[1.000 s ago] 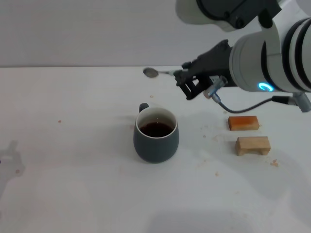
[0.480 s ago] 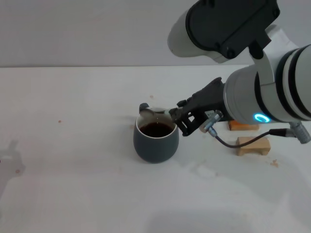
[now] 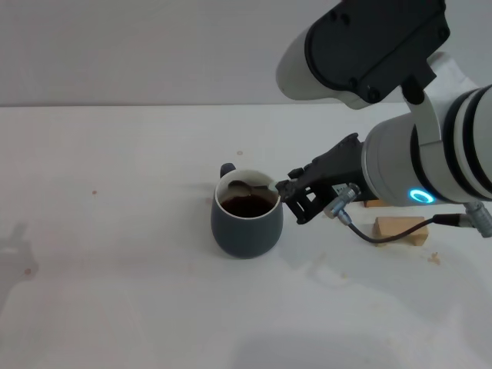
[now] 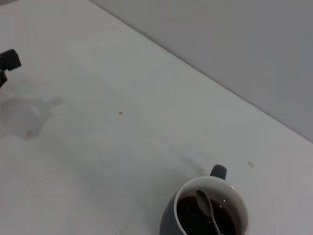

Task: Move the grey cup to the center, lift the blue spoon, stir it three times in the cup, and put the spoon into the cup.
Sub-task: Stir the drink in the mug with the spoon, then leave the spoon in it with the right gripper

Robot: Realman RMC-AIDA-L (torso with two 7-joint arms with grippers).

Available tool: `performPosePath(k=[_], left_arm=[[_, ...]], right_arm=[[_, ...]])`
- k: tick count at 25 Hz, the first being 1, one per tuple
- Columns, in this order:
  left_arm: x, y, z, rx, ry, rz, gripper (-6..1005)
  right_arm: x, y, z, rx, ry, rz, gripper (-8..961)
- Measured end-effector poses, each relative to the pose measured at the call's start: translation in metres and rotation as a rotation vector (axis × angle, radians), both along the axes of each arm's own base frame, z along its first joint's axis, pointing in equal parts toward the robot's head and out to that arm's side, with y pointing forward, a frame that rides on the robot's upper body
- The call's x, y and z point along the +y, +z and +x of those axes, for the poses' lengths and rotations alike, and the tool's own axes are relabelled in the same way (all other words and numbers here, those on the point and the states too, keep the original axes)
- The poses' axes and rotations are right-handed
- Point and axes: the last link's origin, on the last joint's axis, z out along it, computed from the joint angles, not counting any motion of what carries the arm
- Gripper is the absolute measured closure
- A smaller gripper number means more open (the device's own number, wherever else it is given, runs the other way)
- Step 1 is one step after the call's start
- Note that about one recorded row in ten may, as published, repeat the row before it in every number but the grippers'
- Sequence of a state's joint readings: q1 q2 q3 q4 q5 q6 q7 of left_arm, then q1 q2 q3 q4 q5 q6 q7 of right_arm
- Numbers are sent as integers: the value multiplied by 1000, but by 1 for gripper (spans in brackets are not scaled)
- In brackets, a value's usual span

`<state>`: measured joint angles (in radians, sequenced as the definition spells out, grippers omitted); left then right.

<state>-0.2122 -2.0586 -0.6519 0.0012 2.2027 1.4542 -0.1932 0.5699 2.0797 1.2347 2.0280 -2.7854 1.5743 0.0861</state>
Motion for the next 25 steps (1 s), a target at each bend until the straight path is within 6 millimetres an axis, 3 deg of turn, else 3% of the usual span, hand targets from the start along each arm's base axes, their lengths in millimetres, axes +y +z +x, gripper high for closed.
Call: performPosePath(k=[8, 25], left_arm=[[0, -1, 1, -3, -2, 0, 1001], [-1, 0, -1, -1, 2, 0, 1001]], right_arm=[[3, 0, 8, -2, -14, 16, 830], [20, -27, 20, -21, -10, -10, 831]])
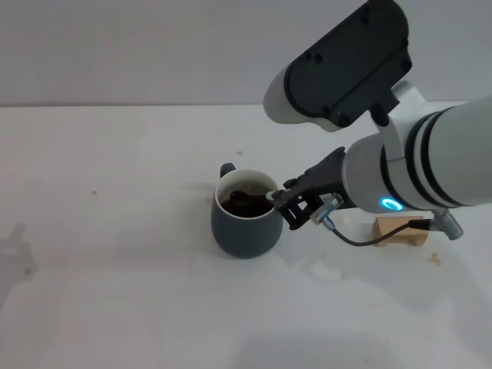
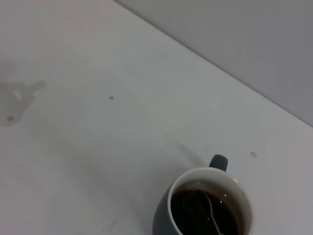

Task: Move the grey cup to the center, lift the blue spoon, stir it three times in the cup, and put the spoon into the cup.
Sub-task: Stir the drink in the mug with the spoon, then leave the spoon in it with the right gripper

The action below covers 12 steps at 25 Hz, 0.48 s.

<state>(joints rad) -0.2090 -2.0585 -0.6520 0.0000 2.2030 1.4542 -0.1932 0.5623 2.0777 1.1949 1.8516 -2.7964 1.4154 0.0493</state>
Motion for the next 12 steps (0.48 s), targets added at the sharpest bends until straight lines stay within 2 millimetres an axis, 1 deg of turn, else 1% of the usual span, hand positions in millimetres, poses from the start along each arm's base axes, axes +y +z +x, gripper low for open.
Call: performPosePath(k=[12], left_arm=[[-1, 0, -1, 0, 4, 0, 1001]], right_arm=[[13, -14, 6, -19, 14, -11, 831]])
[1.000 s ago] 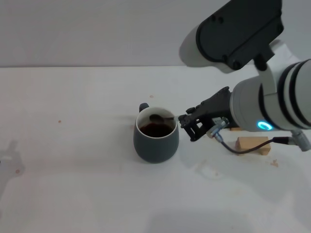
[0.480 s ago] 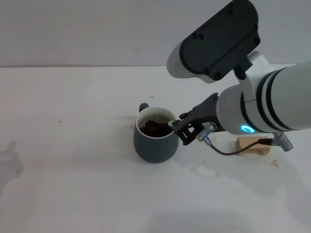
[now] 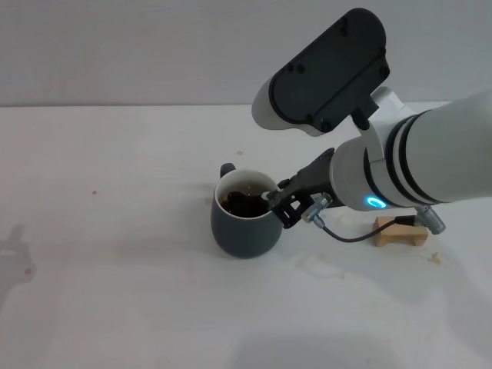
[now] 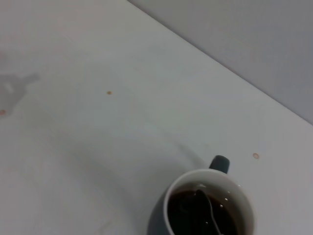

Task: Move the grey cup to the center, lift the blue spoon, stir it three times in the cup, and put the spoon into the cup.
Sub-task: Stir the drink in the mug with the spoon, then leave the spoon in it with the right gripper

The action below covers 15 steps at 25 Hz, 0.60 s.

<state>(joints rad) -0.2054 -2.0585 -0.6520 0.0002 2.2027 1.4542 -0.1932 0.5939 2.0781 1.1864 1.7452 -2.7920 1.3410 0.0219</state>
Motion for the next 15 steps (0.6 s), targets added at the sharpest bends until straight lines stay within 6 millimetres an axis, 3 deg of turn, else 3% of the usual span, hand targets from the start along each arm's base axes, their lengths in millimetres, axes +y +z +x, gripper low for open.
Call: performPosePath(k=[9, 15], left_arm=[[-1, 0, 0, 1, 1, -2, 1001], [0, -1, 0, 0, -2, -5, 1001]], right_arm=[[11, 6, 12, -6, -27, 30, 831], [6, 10, 16, -8, -43, 29, 831]])
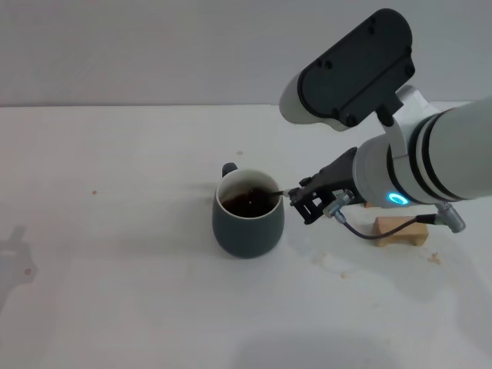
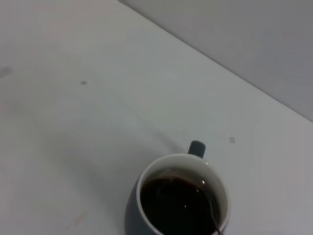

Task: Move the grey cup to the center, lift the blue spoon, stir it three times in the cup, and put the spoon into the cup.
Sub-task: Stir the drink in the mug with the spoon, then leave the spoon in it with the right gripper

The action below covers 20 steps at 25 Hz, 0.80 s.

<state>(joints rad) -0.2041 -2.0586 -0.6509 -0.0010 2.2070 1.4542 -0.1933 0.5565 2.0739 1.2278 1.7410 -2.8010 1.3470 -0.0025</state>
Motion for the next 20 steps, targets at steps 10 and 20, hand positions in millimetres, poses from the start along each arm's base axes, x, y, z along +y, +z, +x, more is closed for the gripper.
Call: performPosePath(k=[10, 20], left_arm=[[2, -1, 2, -1, -7, -5, 1001], [1, -2, 2, -2, -7, -7, 1001]], right_arm=[[-19, -5, -9, 5, 32, -43, 831], [-7, -16, -12, 20, 64, -33, 831]])
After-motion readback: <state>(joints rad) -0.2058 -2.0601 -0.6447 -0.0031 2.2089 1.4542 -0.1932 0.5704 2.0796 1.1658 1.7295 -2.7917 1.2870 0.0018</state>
